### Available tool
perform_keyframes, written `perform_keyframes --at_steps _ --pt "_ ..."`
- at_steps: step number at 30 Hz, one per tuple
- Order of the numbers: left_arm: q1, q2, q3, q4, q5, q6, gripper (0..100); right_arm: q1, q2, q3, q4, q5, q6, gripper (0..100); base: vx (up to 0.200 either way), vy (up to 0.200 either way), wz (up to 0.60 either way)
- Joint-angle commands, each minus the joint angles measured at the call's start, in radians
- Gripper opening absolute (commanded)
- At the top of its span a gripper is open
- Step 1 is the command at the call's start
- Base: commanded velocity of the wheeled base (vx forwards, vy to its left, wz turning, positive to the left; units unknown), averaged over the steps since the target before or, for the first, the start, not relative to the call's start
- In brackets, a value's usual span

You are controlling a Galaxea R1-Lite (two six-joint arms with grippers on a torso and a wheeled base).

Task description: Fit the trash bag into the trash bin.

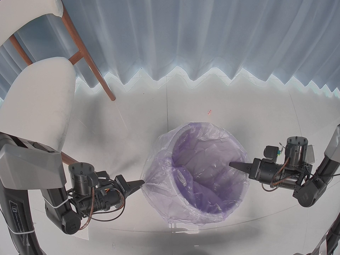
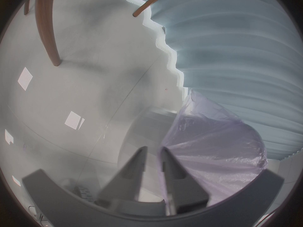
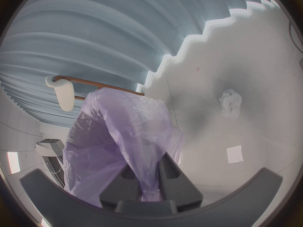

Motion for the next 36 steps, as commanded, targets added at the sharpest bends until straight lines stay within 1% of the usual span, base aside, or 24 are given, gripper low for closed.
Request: perform_keyframes --at_steps 1,2,3,6,8,9,12,13,15,17,19,20,22,24,27,31,33,36 --pt "0.008 -0.009 -0.005 0.0 0.005 0.001 100 0.0 -0.002 0.004 0.0 0.0 -0.004 0 0.0 0.0 0.0" --pt "0.021 -0.022 -0.005 0.0 0.029 0.0 100 0.0 0.001 0.004 0.0 0.0 -0.007 0 0.0 0.0 0.0" --pt "0.025 -0.036 -0.002 0.0 0.036 0.0 100 0.0 0.004 0.004 0.0 -0.002 -0.008 0 0.0 0.0 0.0" --pt "0.048 -0.105 0.02 0.001 0.034 -0.013 100 -0.006 0.01 0.002 0.001 -0.003 -0.007 0 0.0 0.0 0.0" --pt "0.048 -0.11 0.023 0.001 0.034 -0.013 100 -0.008 0.011 0.004 0.001 -0.003 -0.007 0 0.0 0.0 0.0" --pt "0.058 -0.179 0.067 0.001 0.029 -0.014 100 -0.014 0.028 0.001 0.0 -0.008 -0.002 0 0.0 0.0 0.0" --pt "0.048 -0.237 0.124 0.0 0.028 -0.016 100 -0.012 0.05 -0.006 -0.003 -0.028 0.004 0 0.0 0.0 0.0" --pt "0.042 -0.271 0.163 0.0 0.025 -0.016 100 -0.008 0.07 -0.007 -0.008 -0.059 0.009 0 0.0 0.0 0.0" --pt "0.027 -0.294 0.182 0.0 0.025 -0.017 100 0.003 0.091 -0.013 -0.011 -0.105 0.022 0 0.0 0.0 0.0" --pt "0.005 -0.306 0.198 0.0 0.025 -0.023 100 0.032 0.123 -0.03 -0.016 -0.172 0.061 0 0.0 0.0 0.0" --pt "-0.016 -0.306 0.204 0.0 0.025 -0.04 100 0.051 0.134 -0.042 -0.026 -0.217 0.102 0 0.0 0.0 0.0" --pt "-0.051 -0.303 0.21 0.0 0.025 -0.056 100 0.069 0.142 -0.056 -0.034 -0.26 0.15 0 0.0 0.0 0.0" --pt "-0.105 -0.294 0.219 0.0 0.025 -0.065 100 0.086 0.149 -0.075 -0.034 -0.306 0.196 0 0.0 0.0 0.0" --pt "-0.143 -0.268 0.221 0.0 0.026 -0.06 100 0.093 0.156 -0.091 -0.034 -0.338 0.226 0 0.0 0.0 0.0" --pt "-0.169 -0.213 0.209 -0.002 0.031 -0.049 100 0.093 0.162 -0.11 -0.034 -0.35 0.259 0 0.0 0.0 0.0" --pt "-0.169 -0.15 0.175 -0.002 0.039 -0.025 100 0.093 0.156 -0.118 -0.034 -0.353 0.298 0 0.0 0.0 0.0" --pt "-0.169 -0.145 0.173 -0.002 0.039 -0.022 100 0.093 0.156 -0.118 -0.034 -0.353 0.302 0 0.0 0.0 0.0" --pt "-0.165 -0.088 0.143 -0.002 0.052 0.007 100 0.093 0.143 -0.116 -0.034 -0.355 0.321 0 0.0 0.0 0.0"
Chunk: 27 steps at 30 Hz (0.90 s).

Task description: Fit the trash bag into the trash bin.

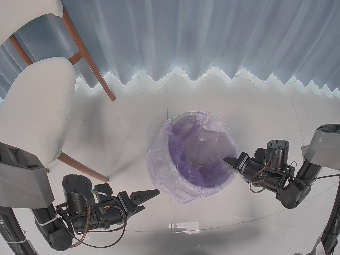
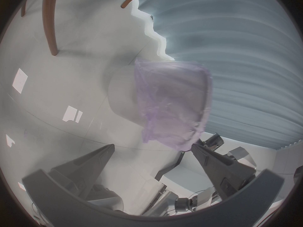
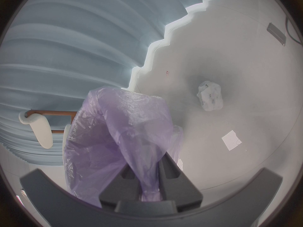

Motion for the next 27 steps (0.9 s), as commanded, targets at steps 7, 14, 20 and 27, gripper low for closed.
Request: perform_keyframes --at_steps 7,14,20,27 --pt "0.011 0.154 -0.116 0.0 0.027 0.049 100 0.004 -0.03 -0.001 0.006 0.0 0.021 0 0.0 0.0 0.0" --pt "0.061 0.179 -0.202 0.0 0.029 0.035 100 0.004 -0.056 0.016 0.01 0.0 0.019 0 0.0 0.0 0.0" --pt "0.096 0.185 -0.254 0.003 0.02 0.034 100 0.004 -0.064 0.021 0.01 0.0 0.019 0 0.0 0.0 0.0" --pt "0.096 0.196 -0.253 0.002 0.02 0.034 0 0.02 -0.068 0.027 0.01 0.0 0.018 0 0.0 0.0 0.0"
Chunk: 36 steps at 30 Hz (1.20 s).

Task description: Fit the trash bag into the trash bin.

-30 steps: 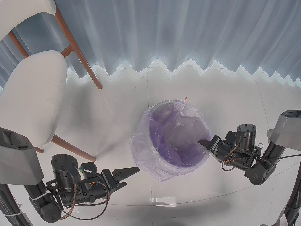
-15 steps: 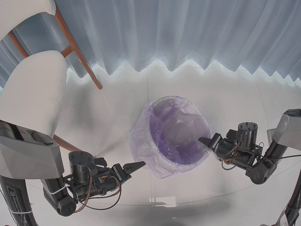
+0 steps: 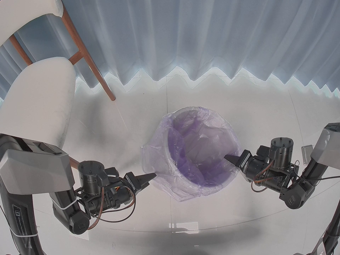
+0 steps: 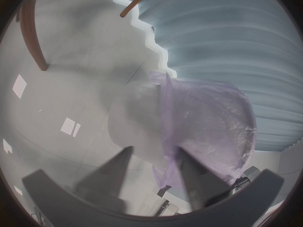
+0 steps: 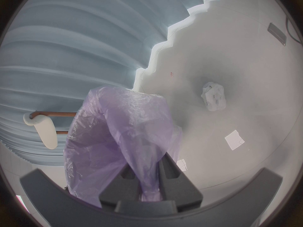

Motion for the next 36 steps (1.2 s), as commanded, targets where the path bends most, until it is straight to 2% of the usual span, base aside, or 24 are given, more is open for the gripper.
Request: perform_keyframes --at_steps 1,18,23,25,30,31,36 --pt "0.002 0.009 -0.004 -0.001 0.001 0.0 0 0.008 -0.009 0.007 -0.001 0.0 0.0 0 0.0 0.0 0.0" --pt "0.022 0.054 0.028 -0.002 0.018 0.009 0 0.005 -0.015 -0.012 -0.002 0.0 0.003 0 0.0 0.0 0.0" --pt "0.052 0.051 0.02 -0.002 0.024 0.013 0 0.005 -0.014 -0.012 -0.004 0.002 0.003 0 0.0 0.0 0.0" --pt "0.078 0.031 0.034 -0.002 0.009 0.012 0 0.006 -0.012 -0.01 -0.004 0.002 0.003 0 0.0 0.0 0.0" --pt "0.083 -0.029 0.079 -0.002 -0.017 0.012 0 0.006 -0.011 -0.01 -0.004 0.002 0.003 0 0.0 0.0 0.0" --pt "0.083 -0.032 0.08 -0.002 -0.02 0.013 100 0.006 -0.011 -0.009 -0.004 0.0 0.001 0 0.0 0.0 0.0" --pt "0.08 -0.11 0.102 -0.002 -0.001 0.004 100 0.003 0.0 -0.001 -0.004 0.0 -0.006 0 0.0 0.0 0.0"
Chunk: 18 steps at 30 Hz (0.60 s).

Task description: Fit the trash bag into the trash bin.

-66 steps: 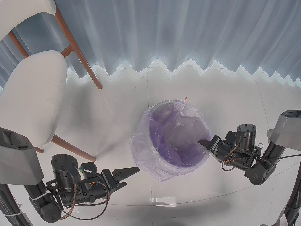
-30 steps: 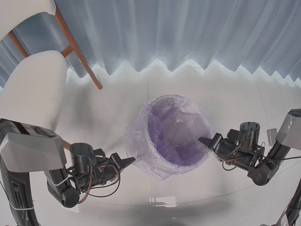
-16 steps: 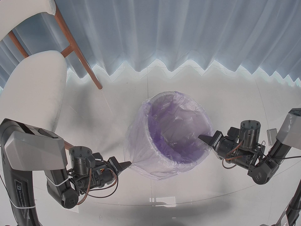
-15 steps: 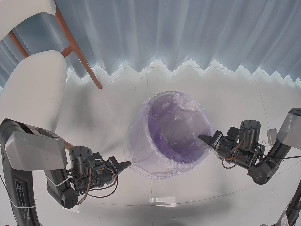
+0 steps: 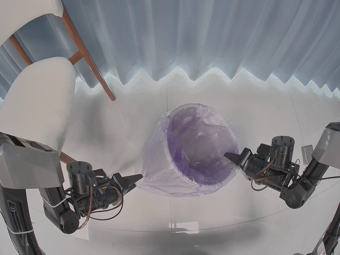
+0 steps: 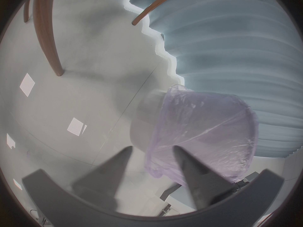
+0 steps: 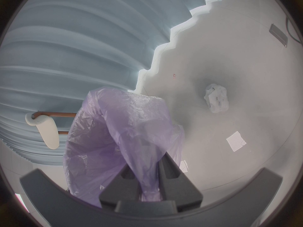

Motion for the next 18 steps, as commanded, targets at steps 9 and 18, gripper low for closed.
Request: perform_keyframes --at_steps 9,18 --pt "0.038 -0.484 0.292 0.001 -0.005 -0.003 100 -0.013 0.077 -0.03 -0.005 -0.018 -0.139 0 0.0 0.0 0.0" --pt "0.242 -0.855 0.322 0.11 -0.003 -0.001 100 -0.019 0.167 -0.173 0.045 -0.018 -0.267 0 0.0 0.0 0.0"
